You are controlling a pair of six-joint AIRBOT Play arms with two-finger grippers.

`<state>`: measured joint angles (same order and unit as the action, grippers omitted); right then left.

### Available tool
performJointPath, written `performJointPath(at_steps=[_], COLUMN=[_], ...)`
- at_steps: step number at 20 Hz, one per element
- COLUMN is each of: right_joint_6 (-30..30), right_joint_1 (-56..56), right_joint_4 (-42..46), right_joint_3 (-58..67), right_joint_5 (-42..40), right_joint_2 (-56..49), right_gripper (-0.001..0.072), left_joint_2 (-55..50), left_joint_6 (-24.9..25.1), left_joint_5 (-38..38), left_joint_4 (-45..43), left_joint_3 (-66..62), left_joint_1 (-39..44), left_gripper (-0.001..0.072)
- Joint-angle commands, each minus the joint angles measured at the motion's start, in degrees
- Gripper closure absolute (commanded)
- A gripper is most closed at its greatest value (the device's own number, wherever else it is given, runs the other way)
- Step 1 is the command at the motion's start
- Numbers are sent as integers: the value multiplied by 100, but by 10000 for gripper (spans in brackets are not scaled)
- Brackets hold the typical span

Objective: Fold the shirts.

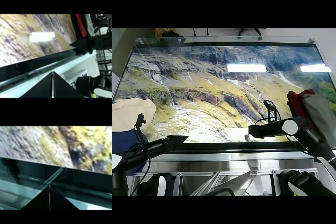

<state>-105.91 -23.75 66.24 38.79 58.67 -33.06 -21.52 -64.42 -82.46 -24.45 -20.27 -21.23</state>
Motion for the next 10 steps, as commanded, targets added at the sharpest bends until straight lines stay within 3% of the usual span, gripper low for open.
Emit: performJointPath(at_steps=[1, 10], right_joint_6=[-42, -42], right_joint_1=[-142, -142], right_joint_4=[-87, -90], right_joint_3=[-168, -168], right_joint_5=[-127, -127], right_joint_2=[66, 66], right_gripper=[682, 682], left_joint_2=[-516, -811], left_joint_6=[227, 310], left_joint_5=[-50, -136], left_joint_4=[2, -2], left_joint_3=[-260, -402], left_joint_1=[2, 0], left_gripper=[693, 692])
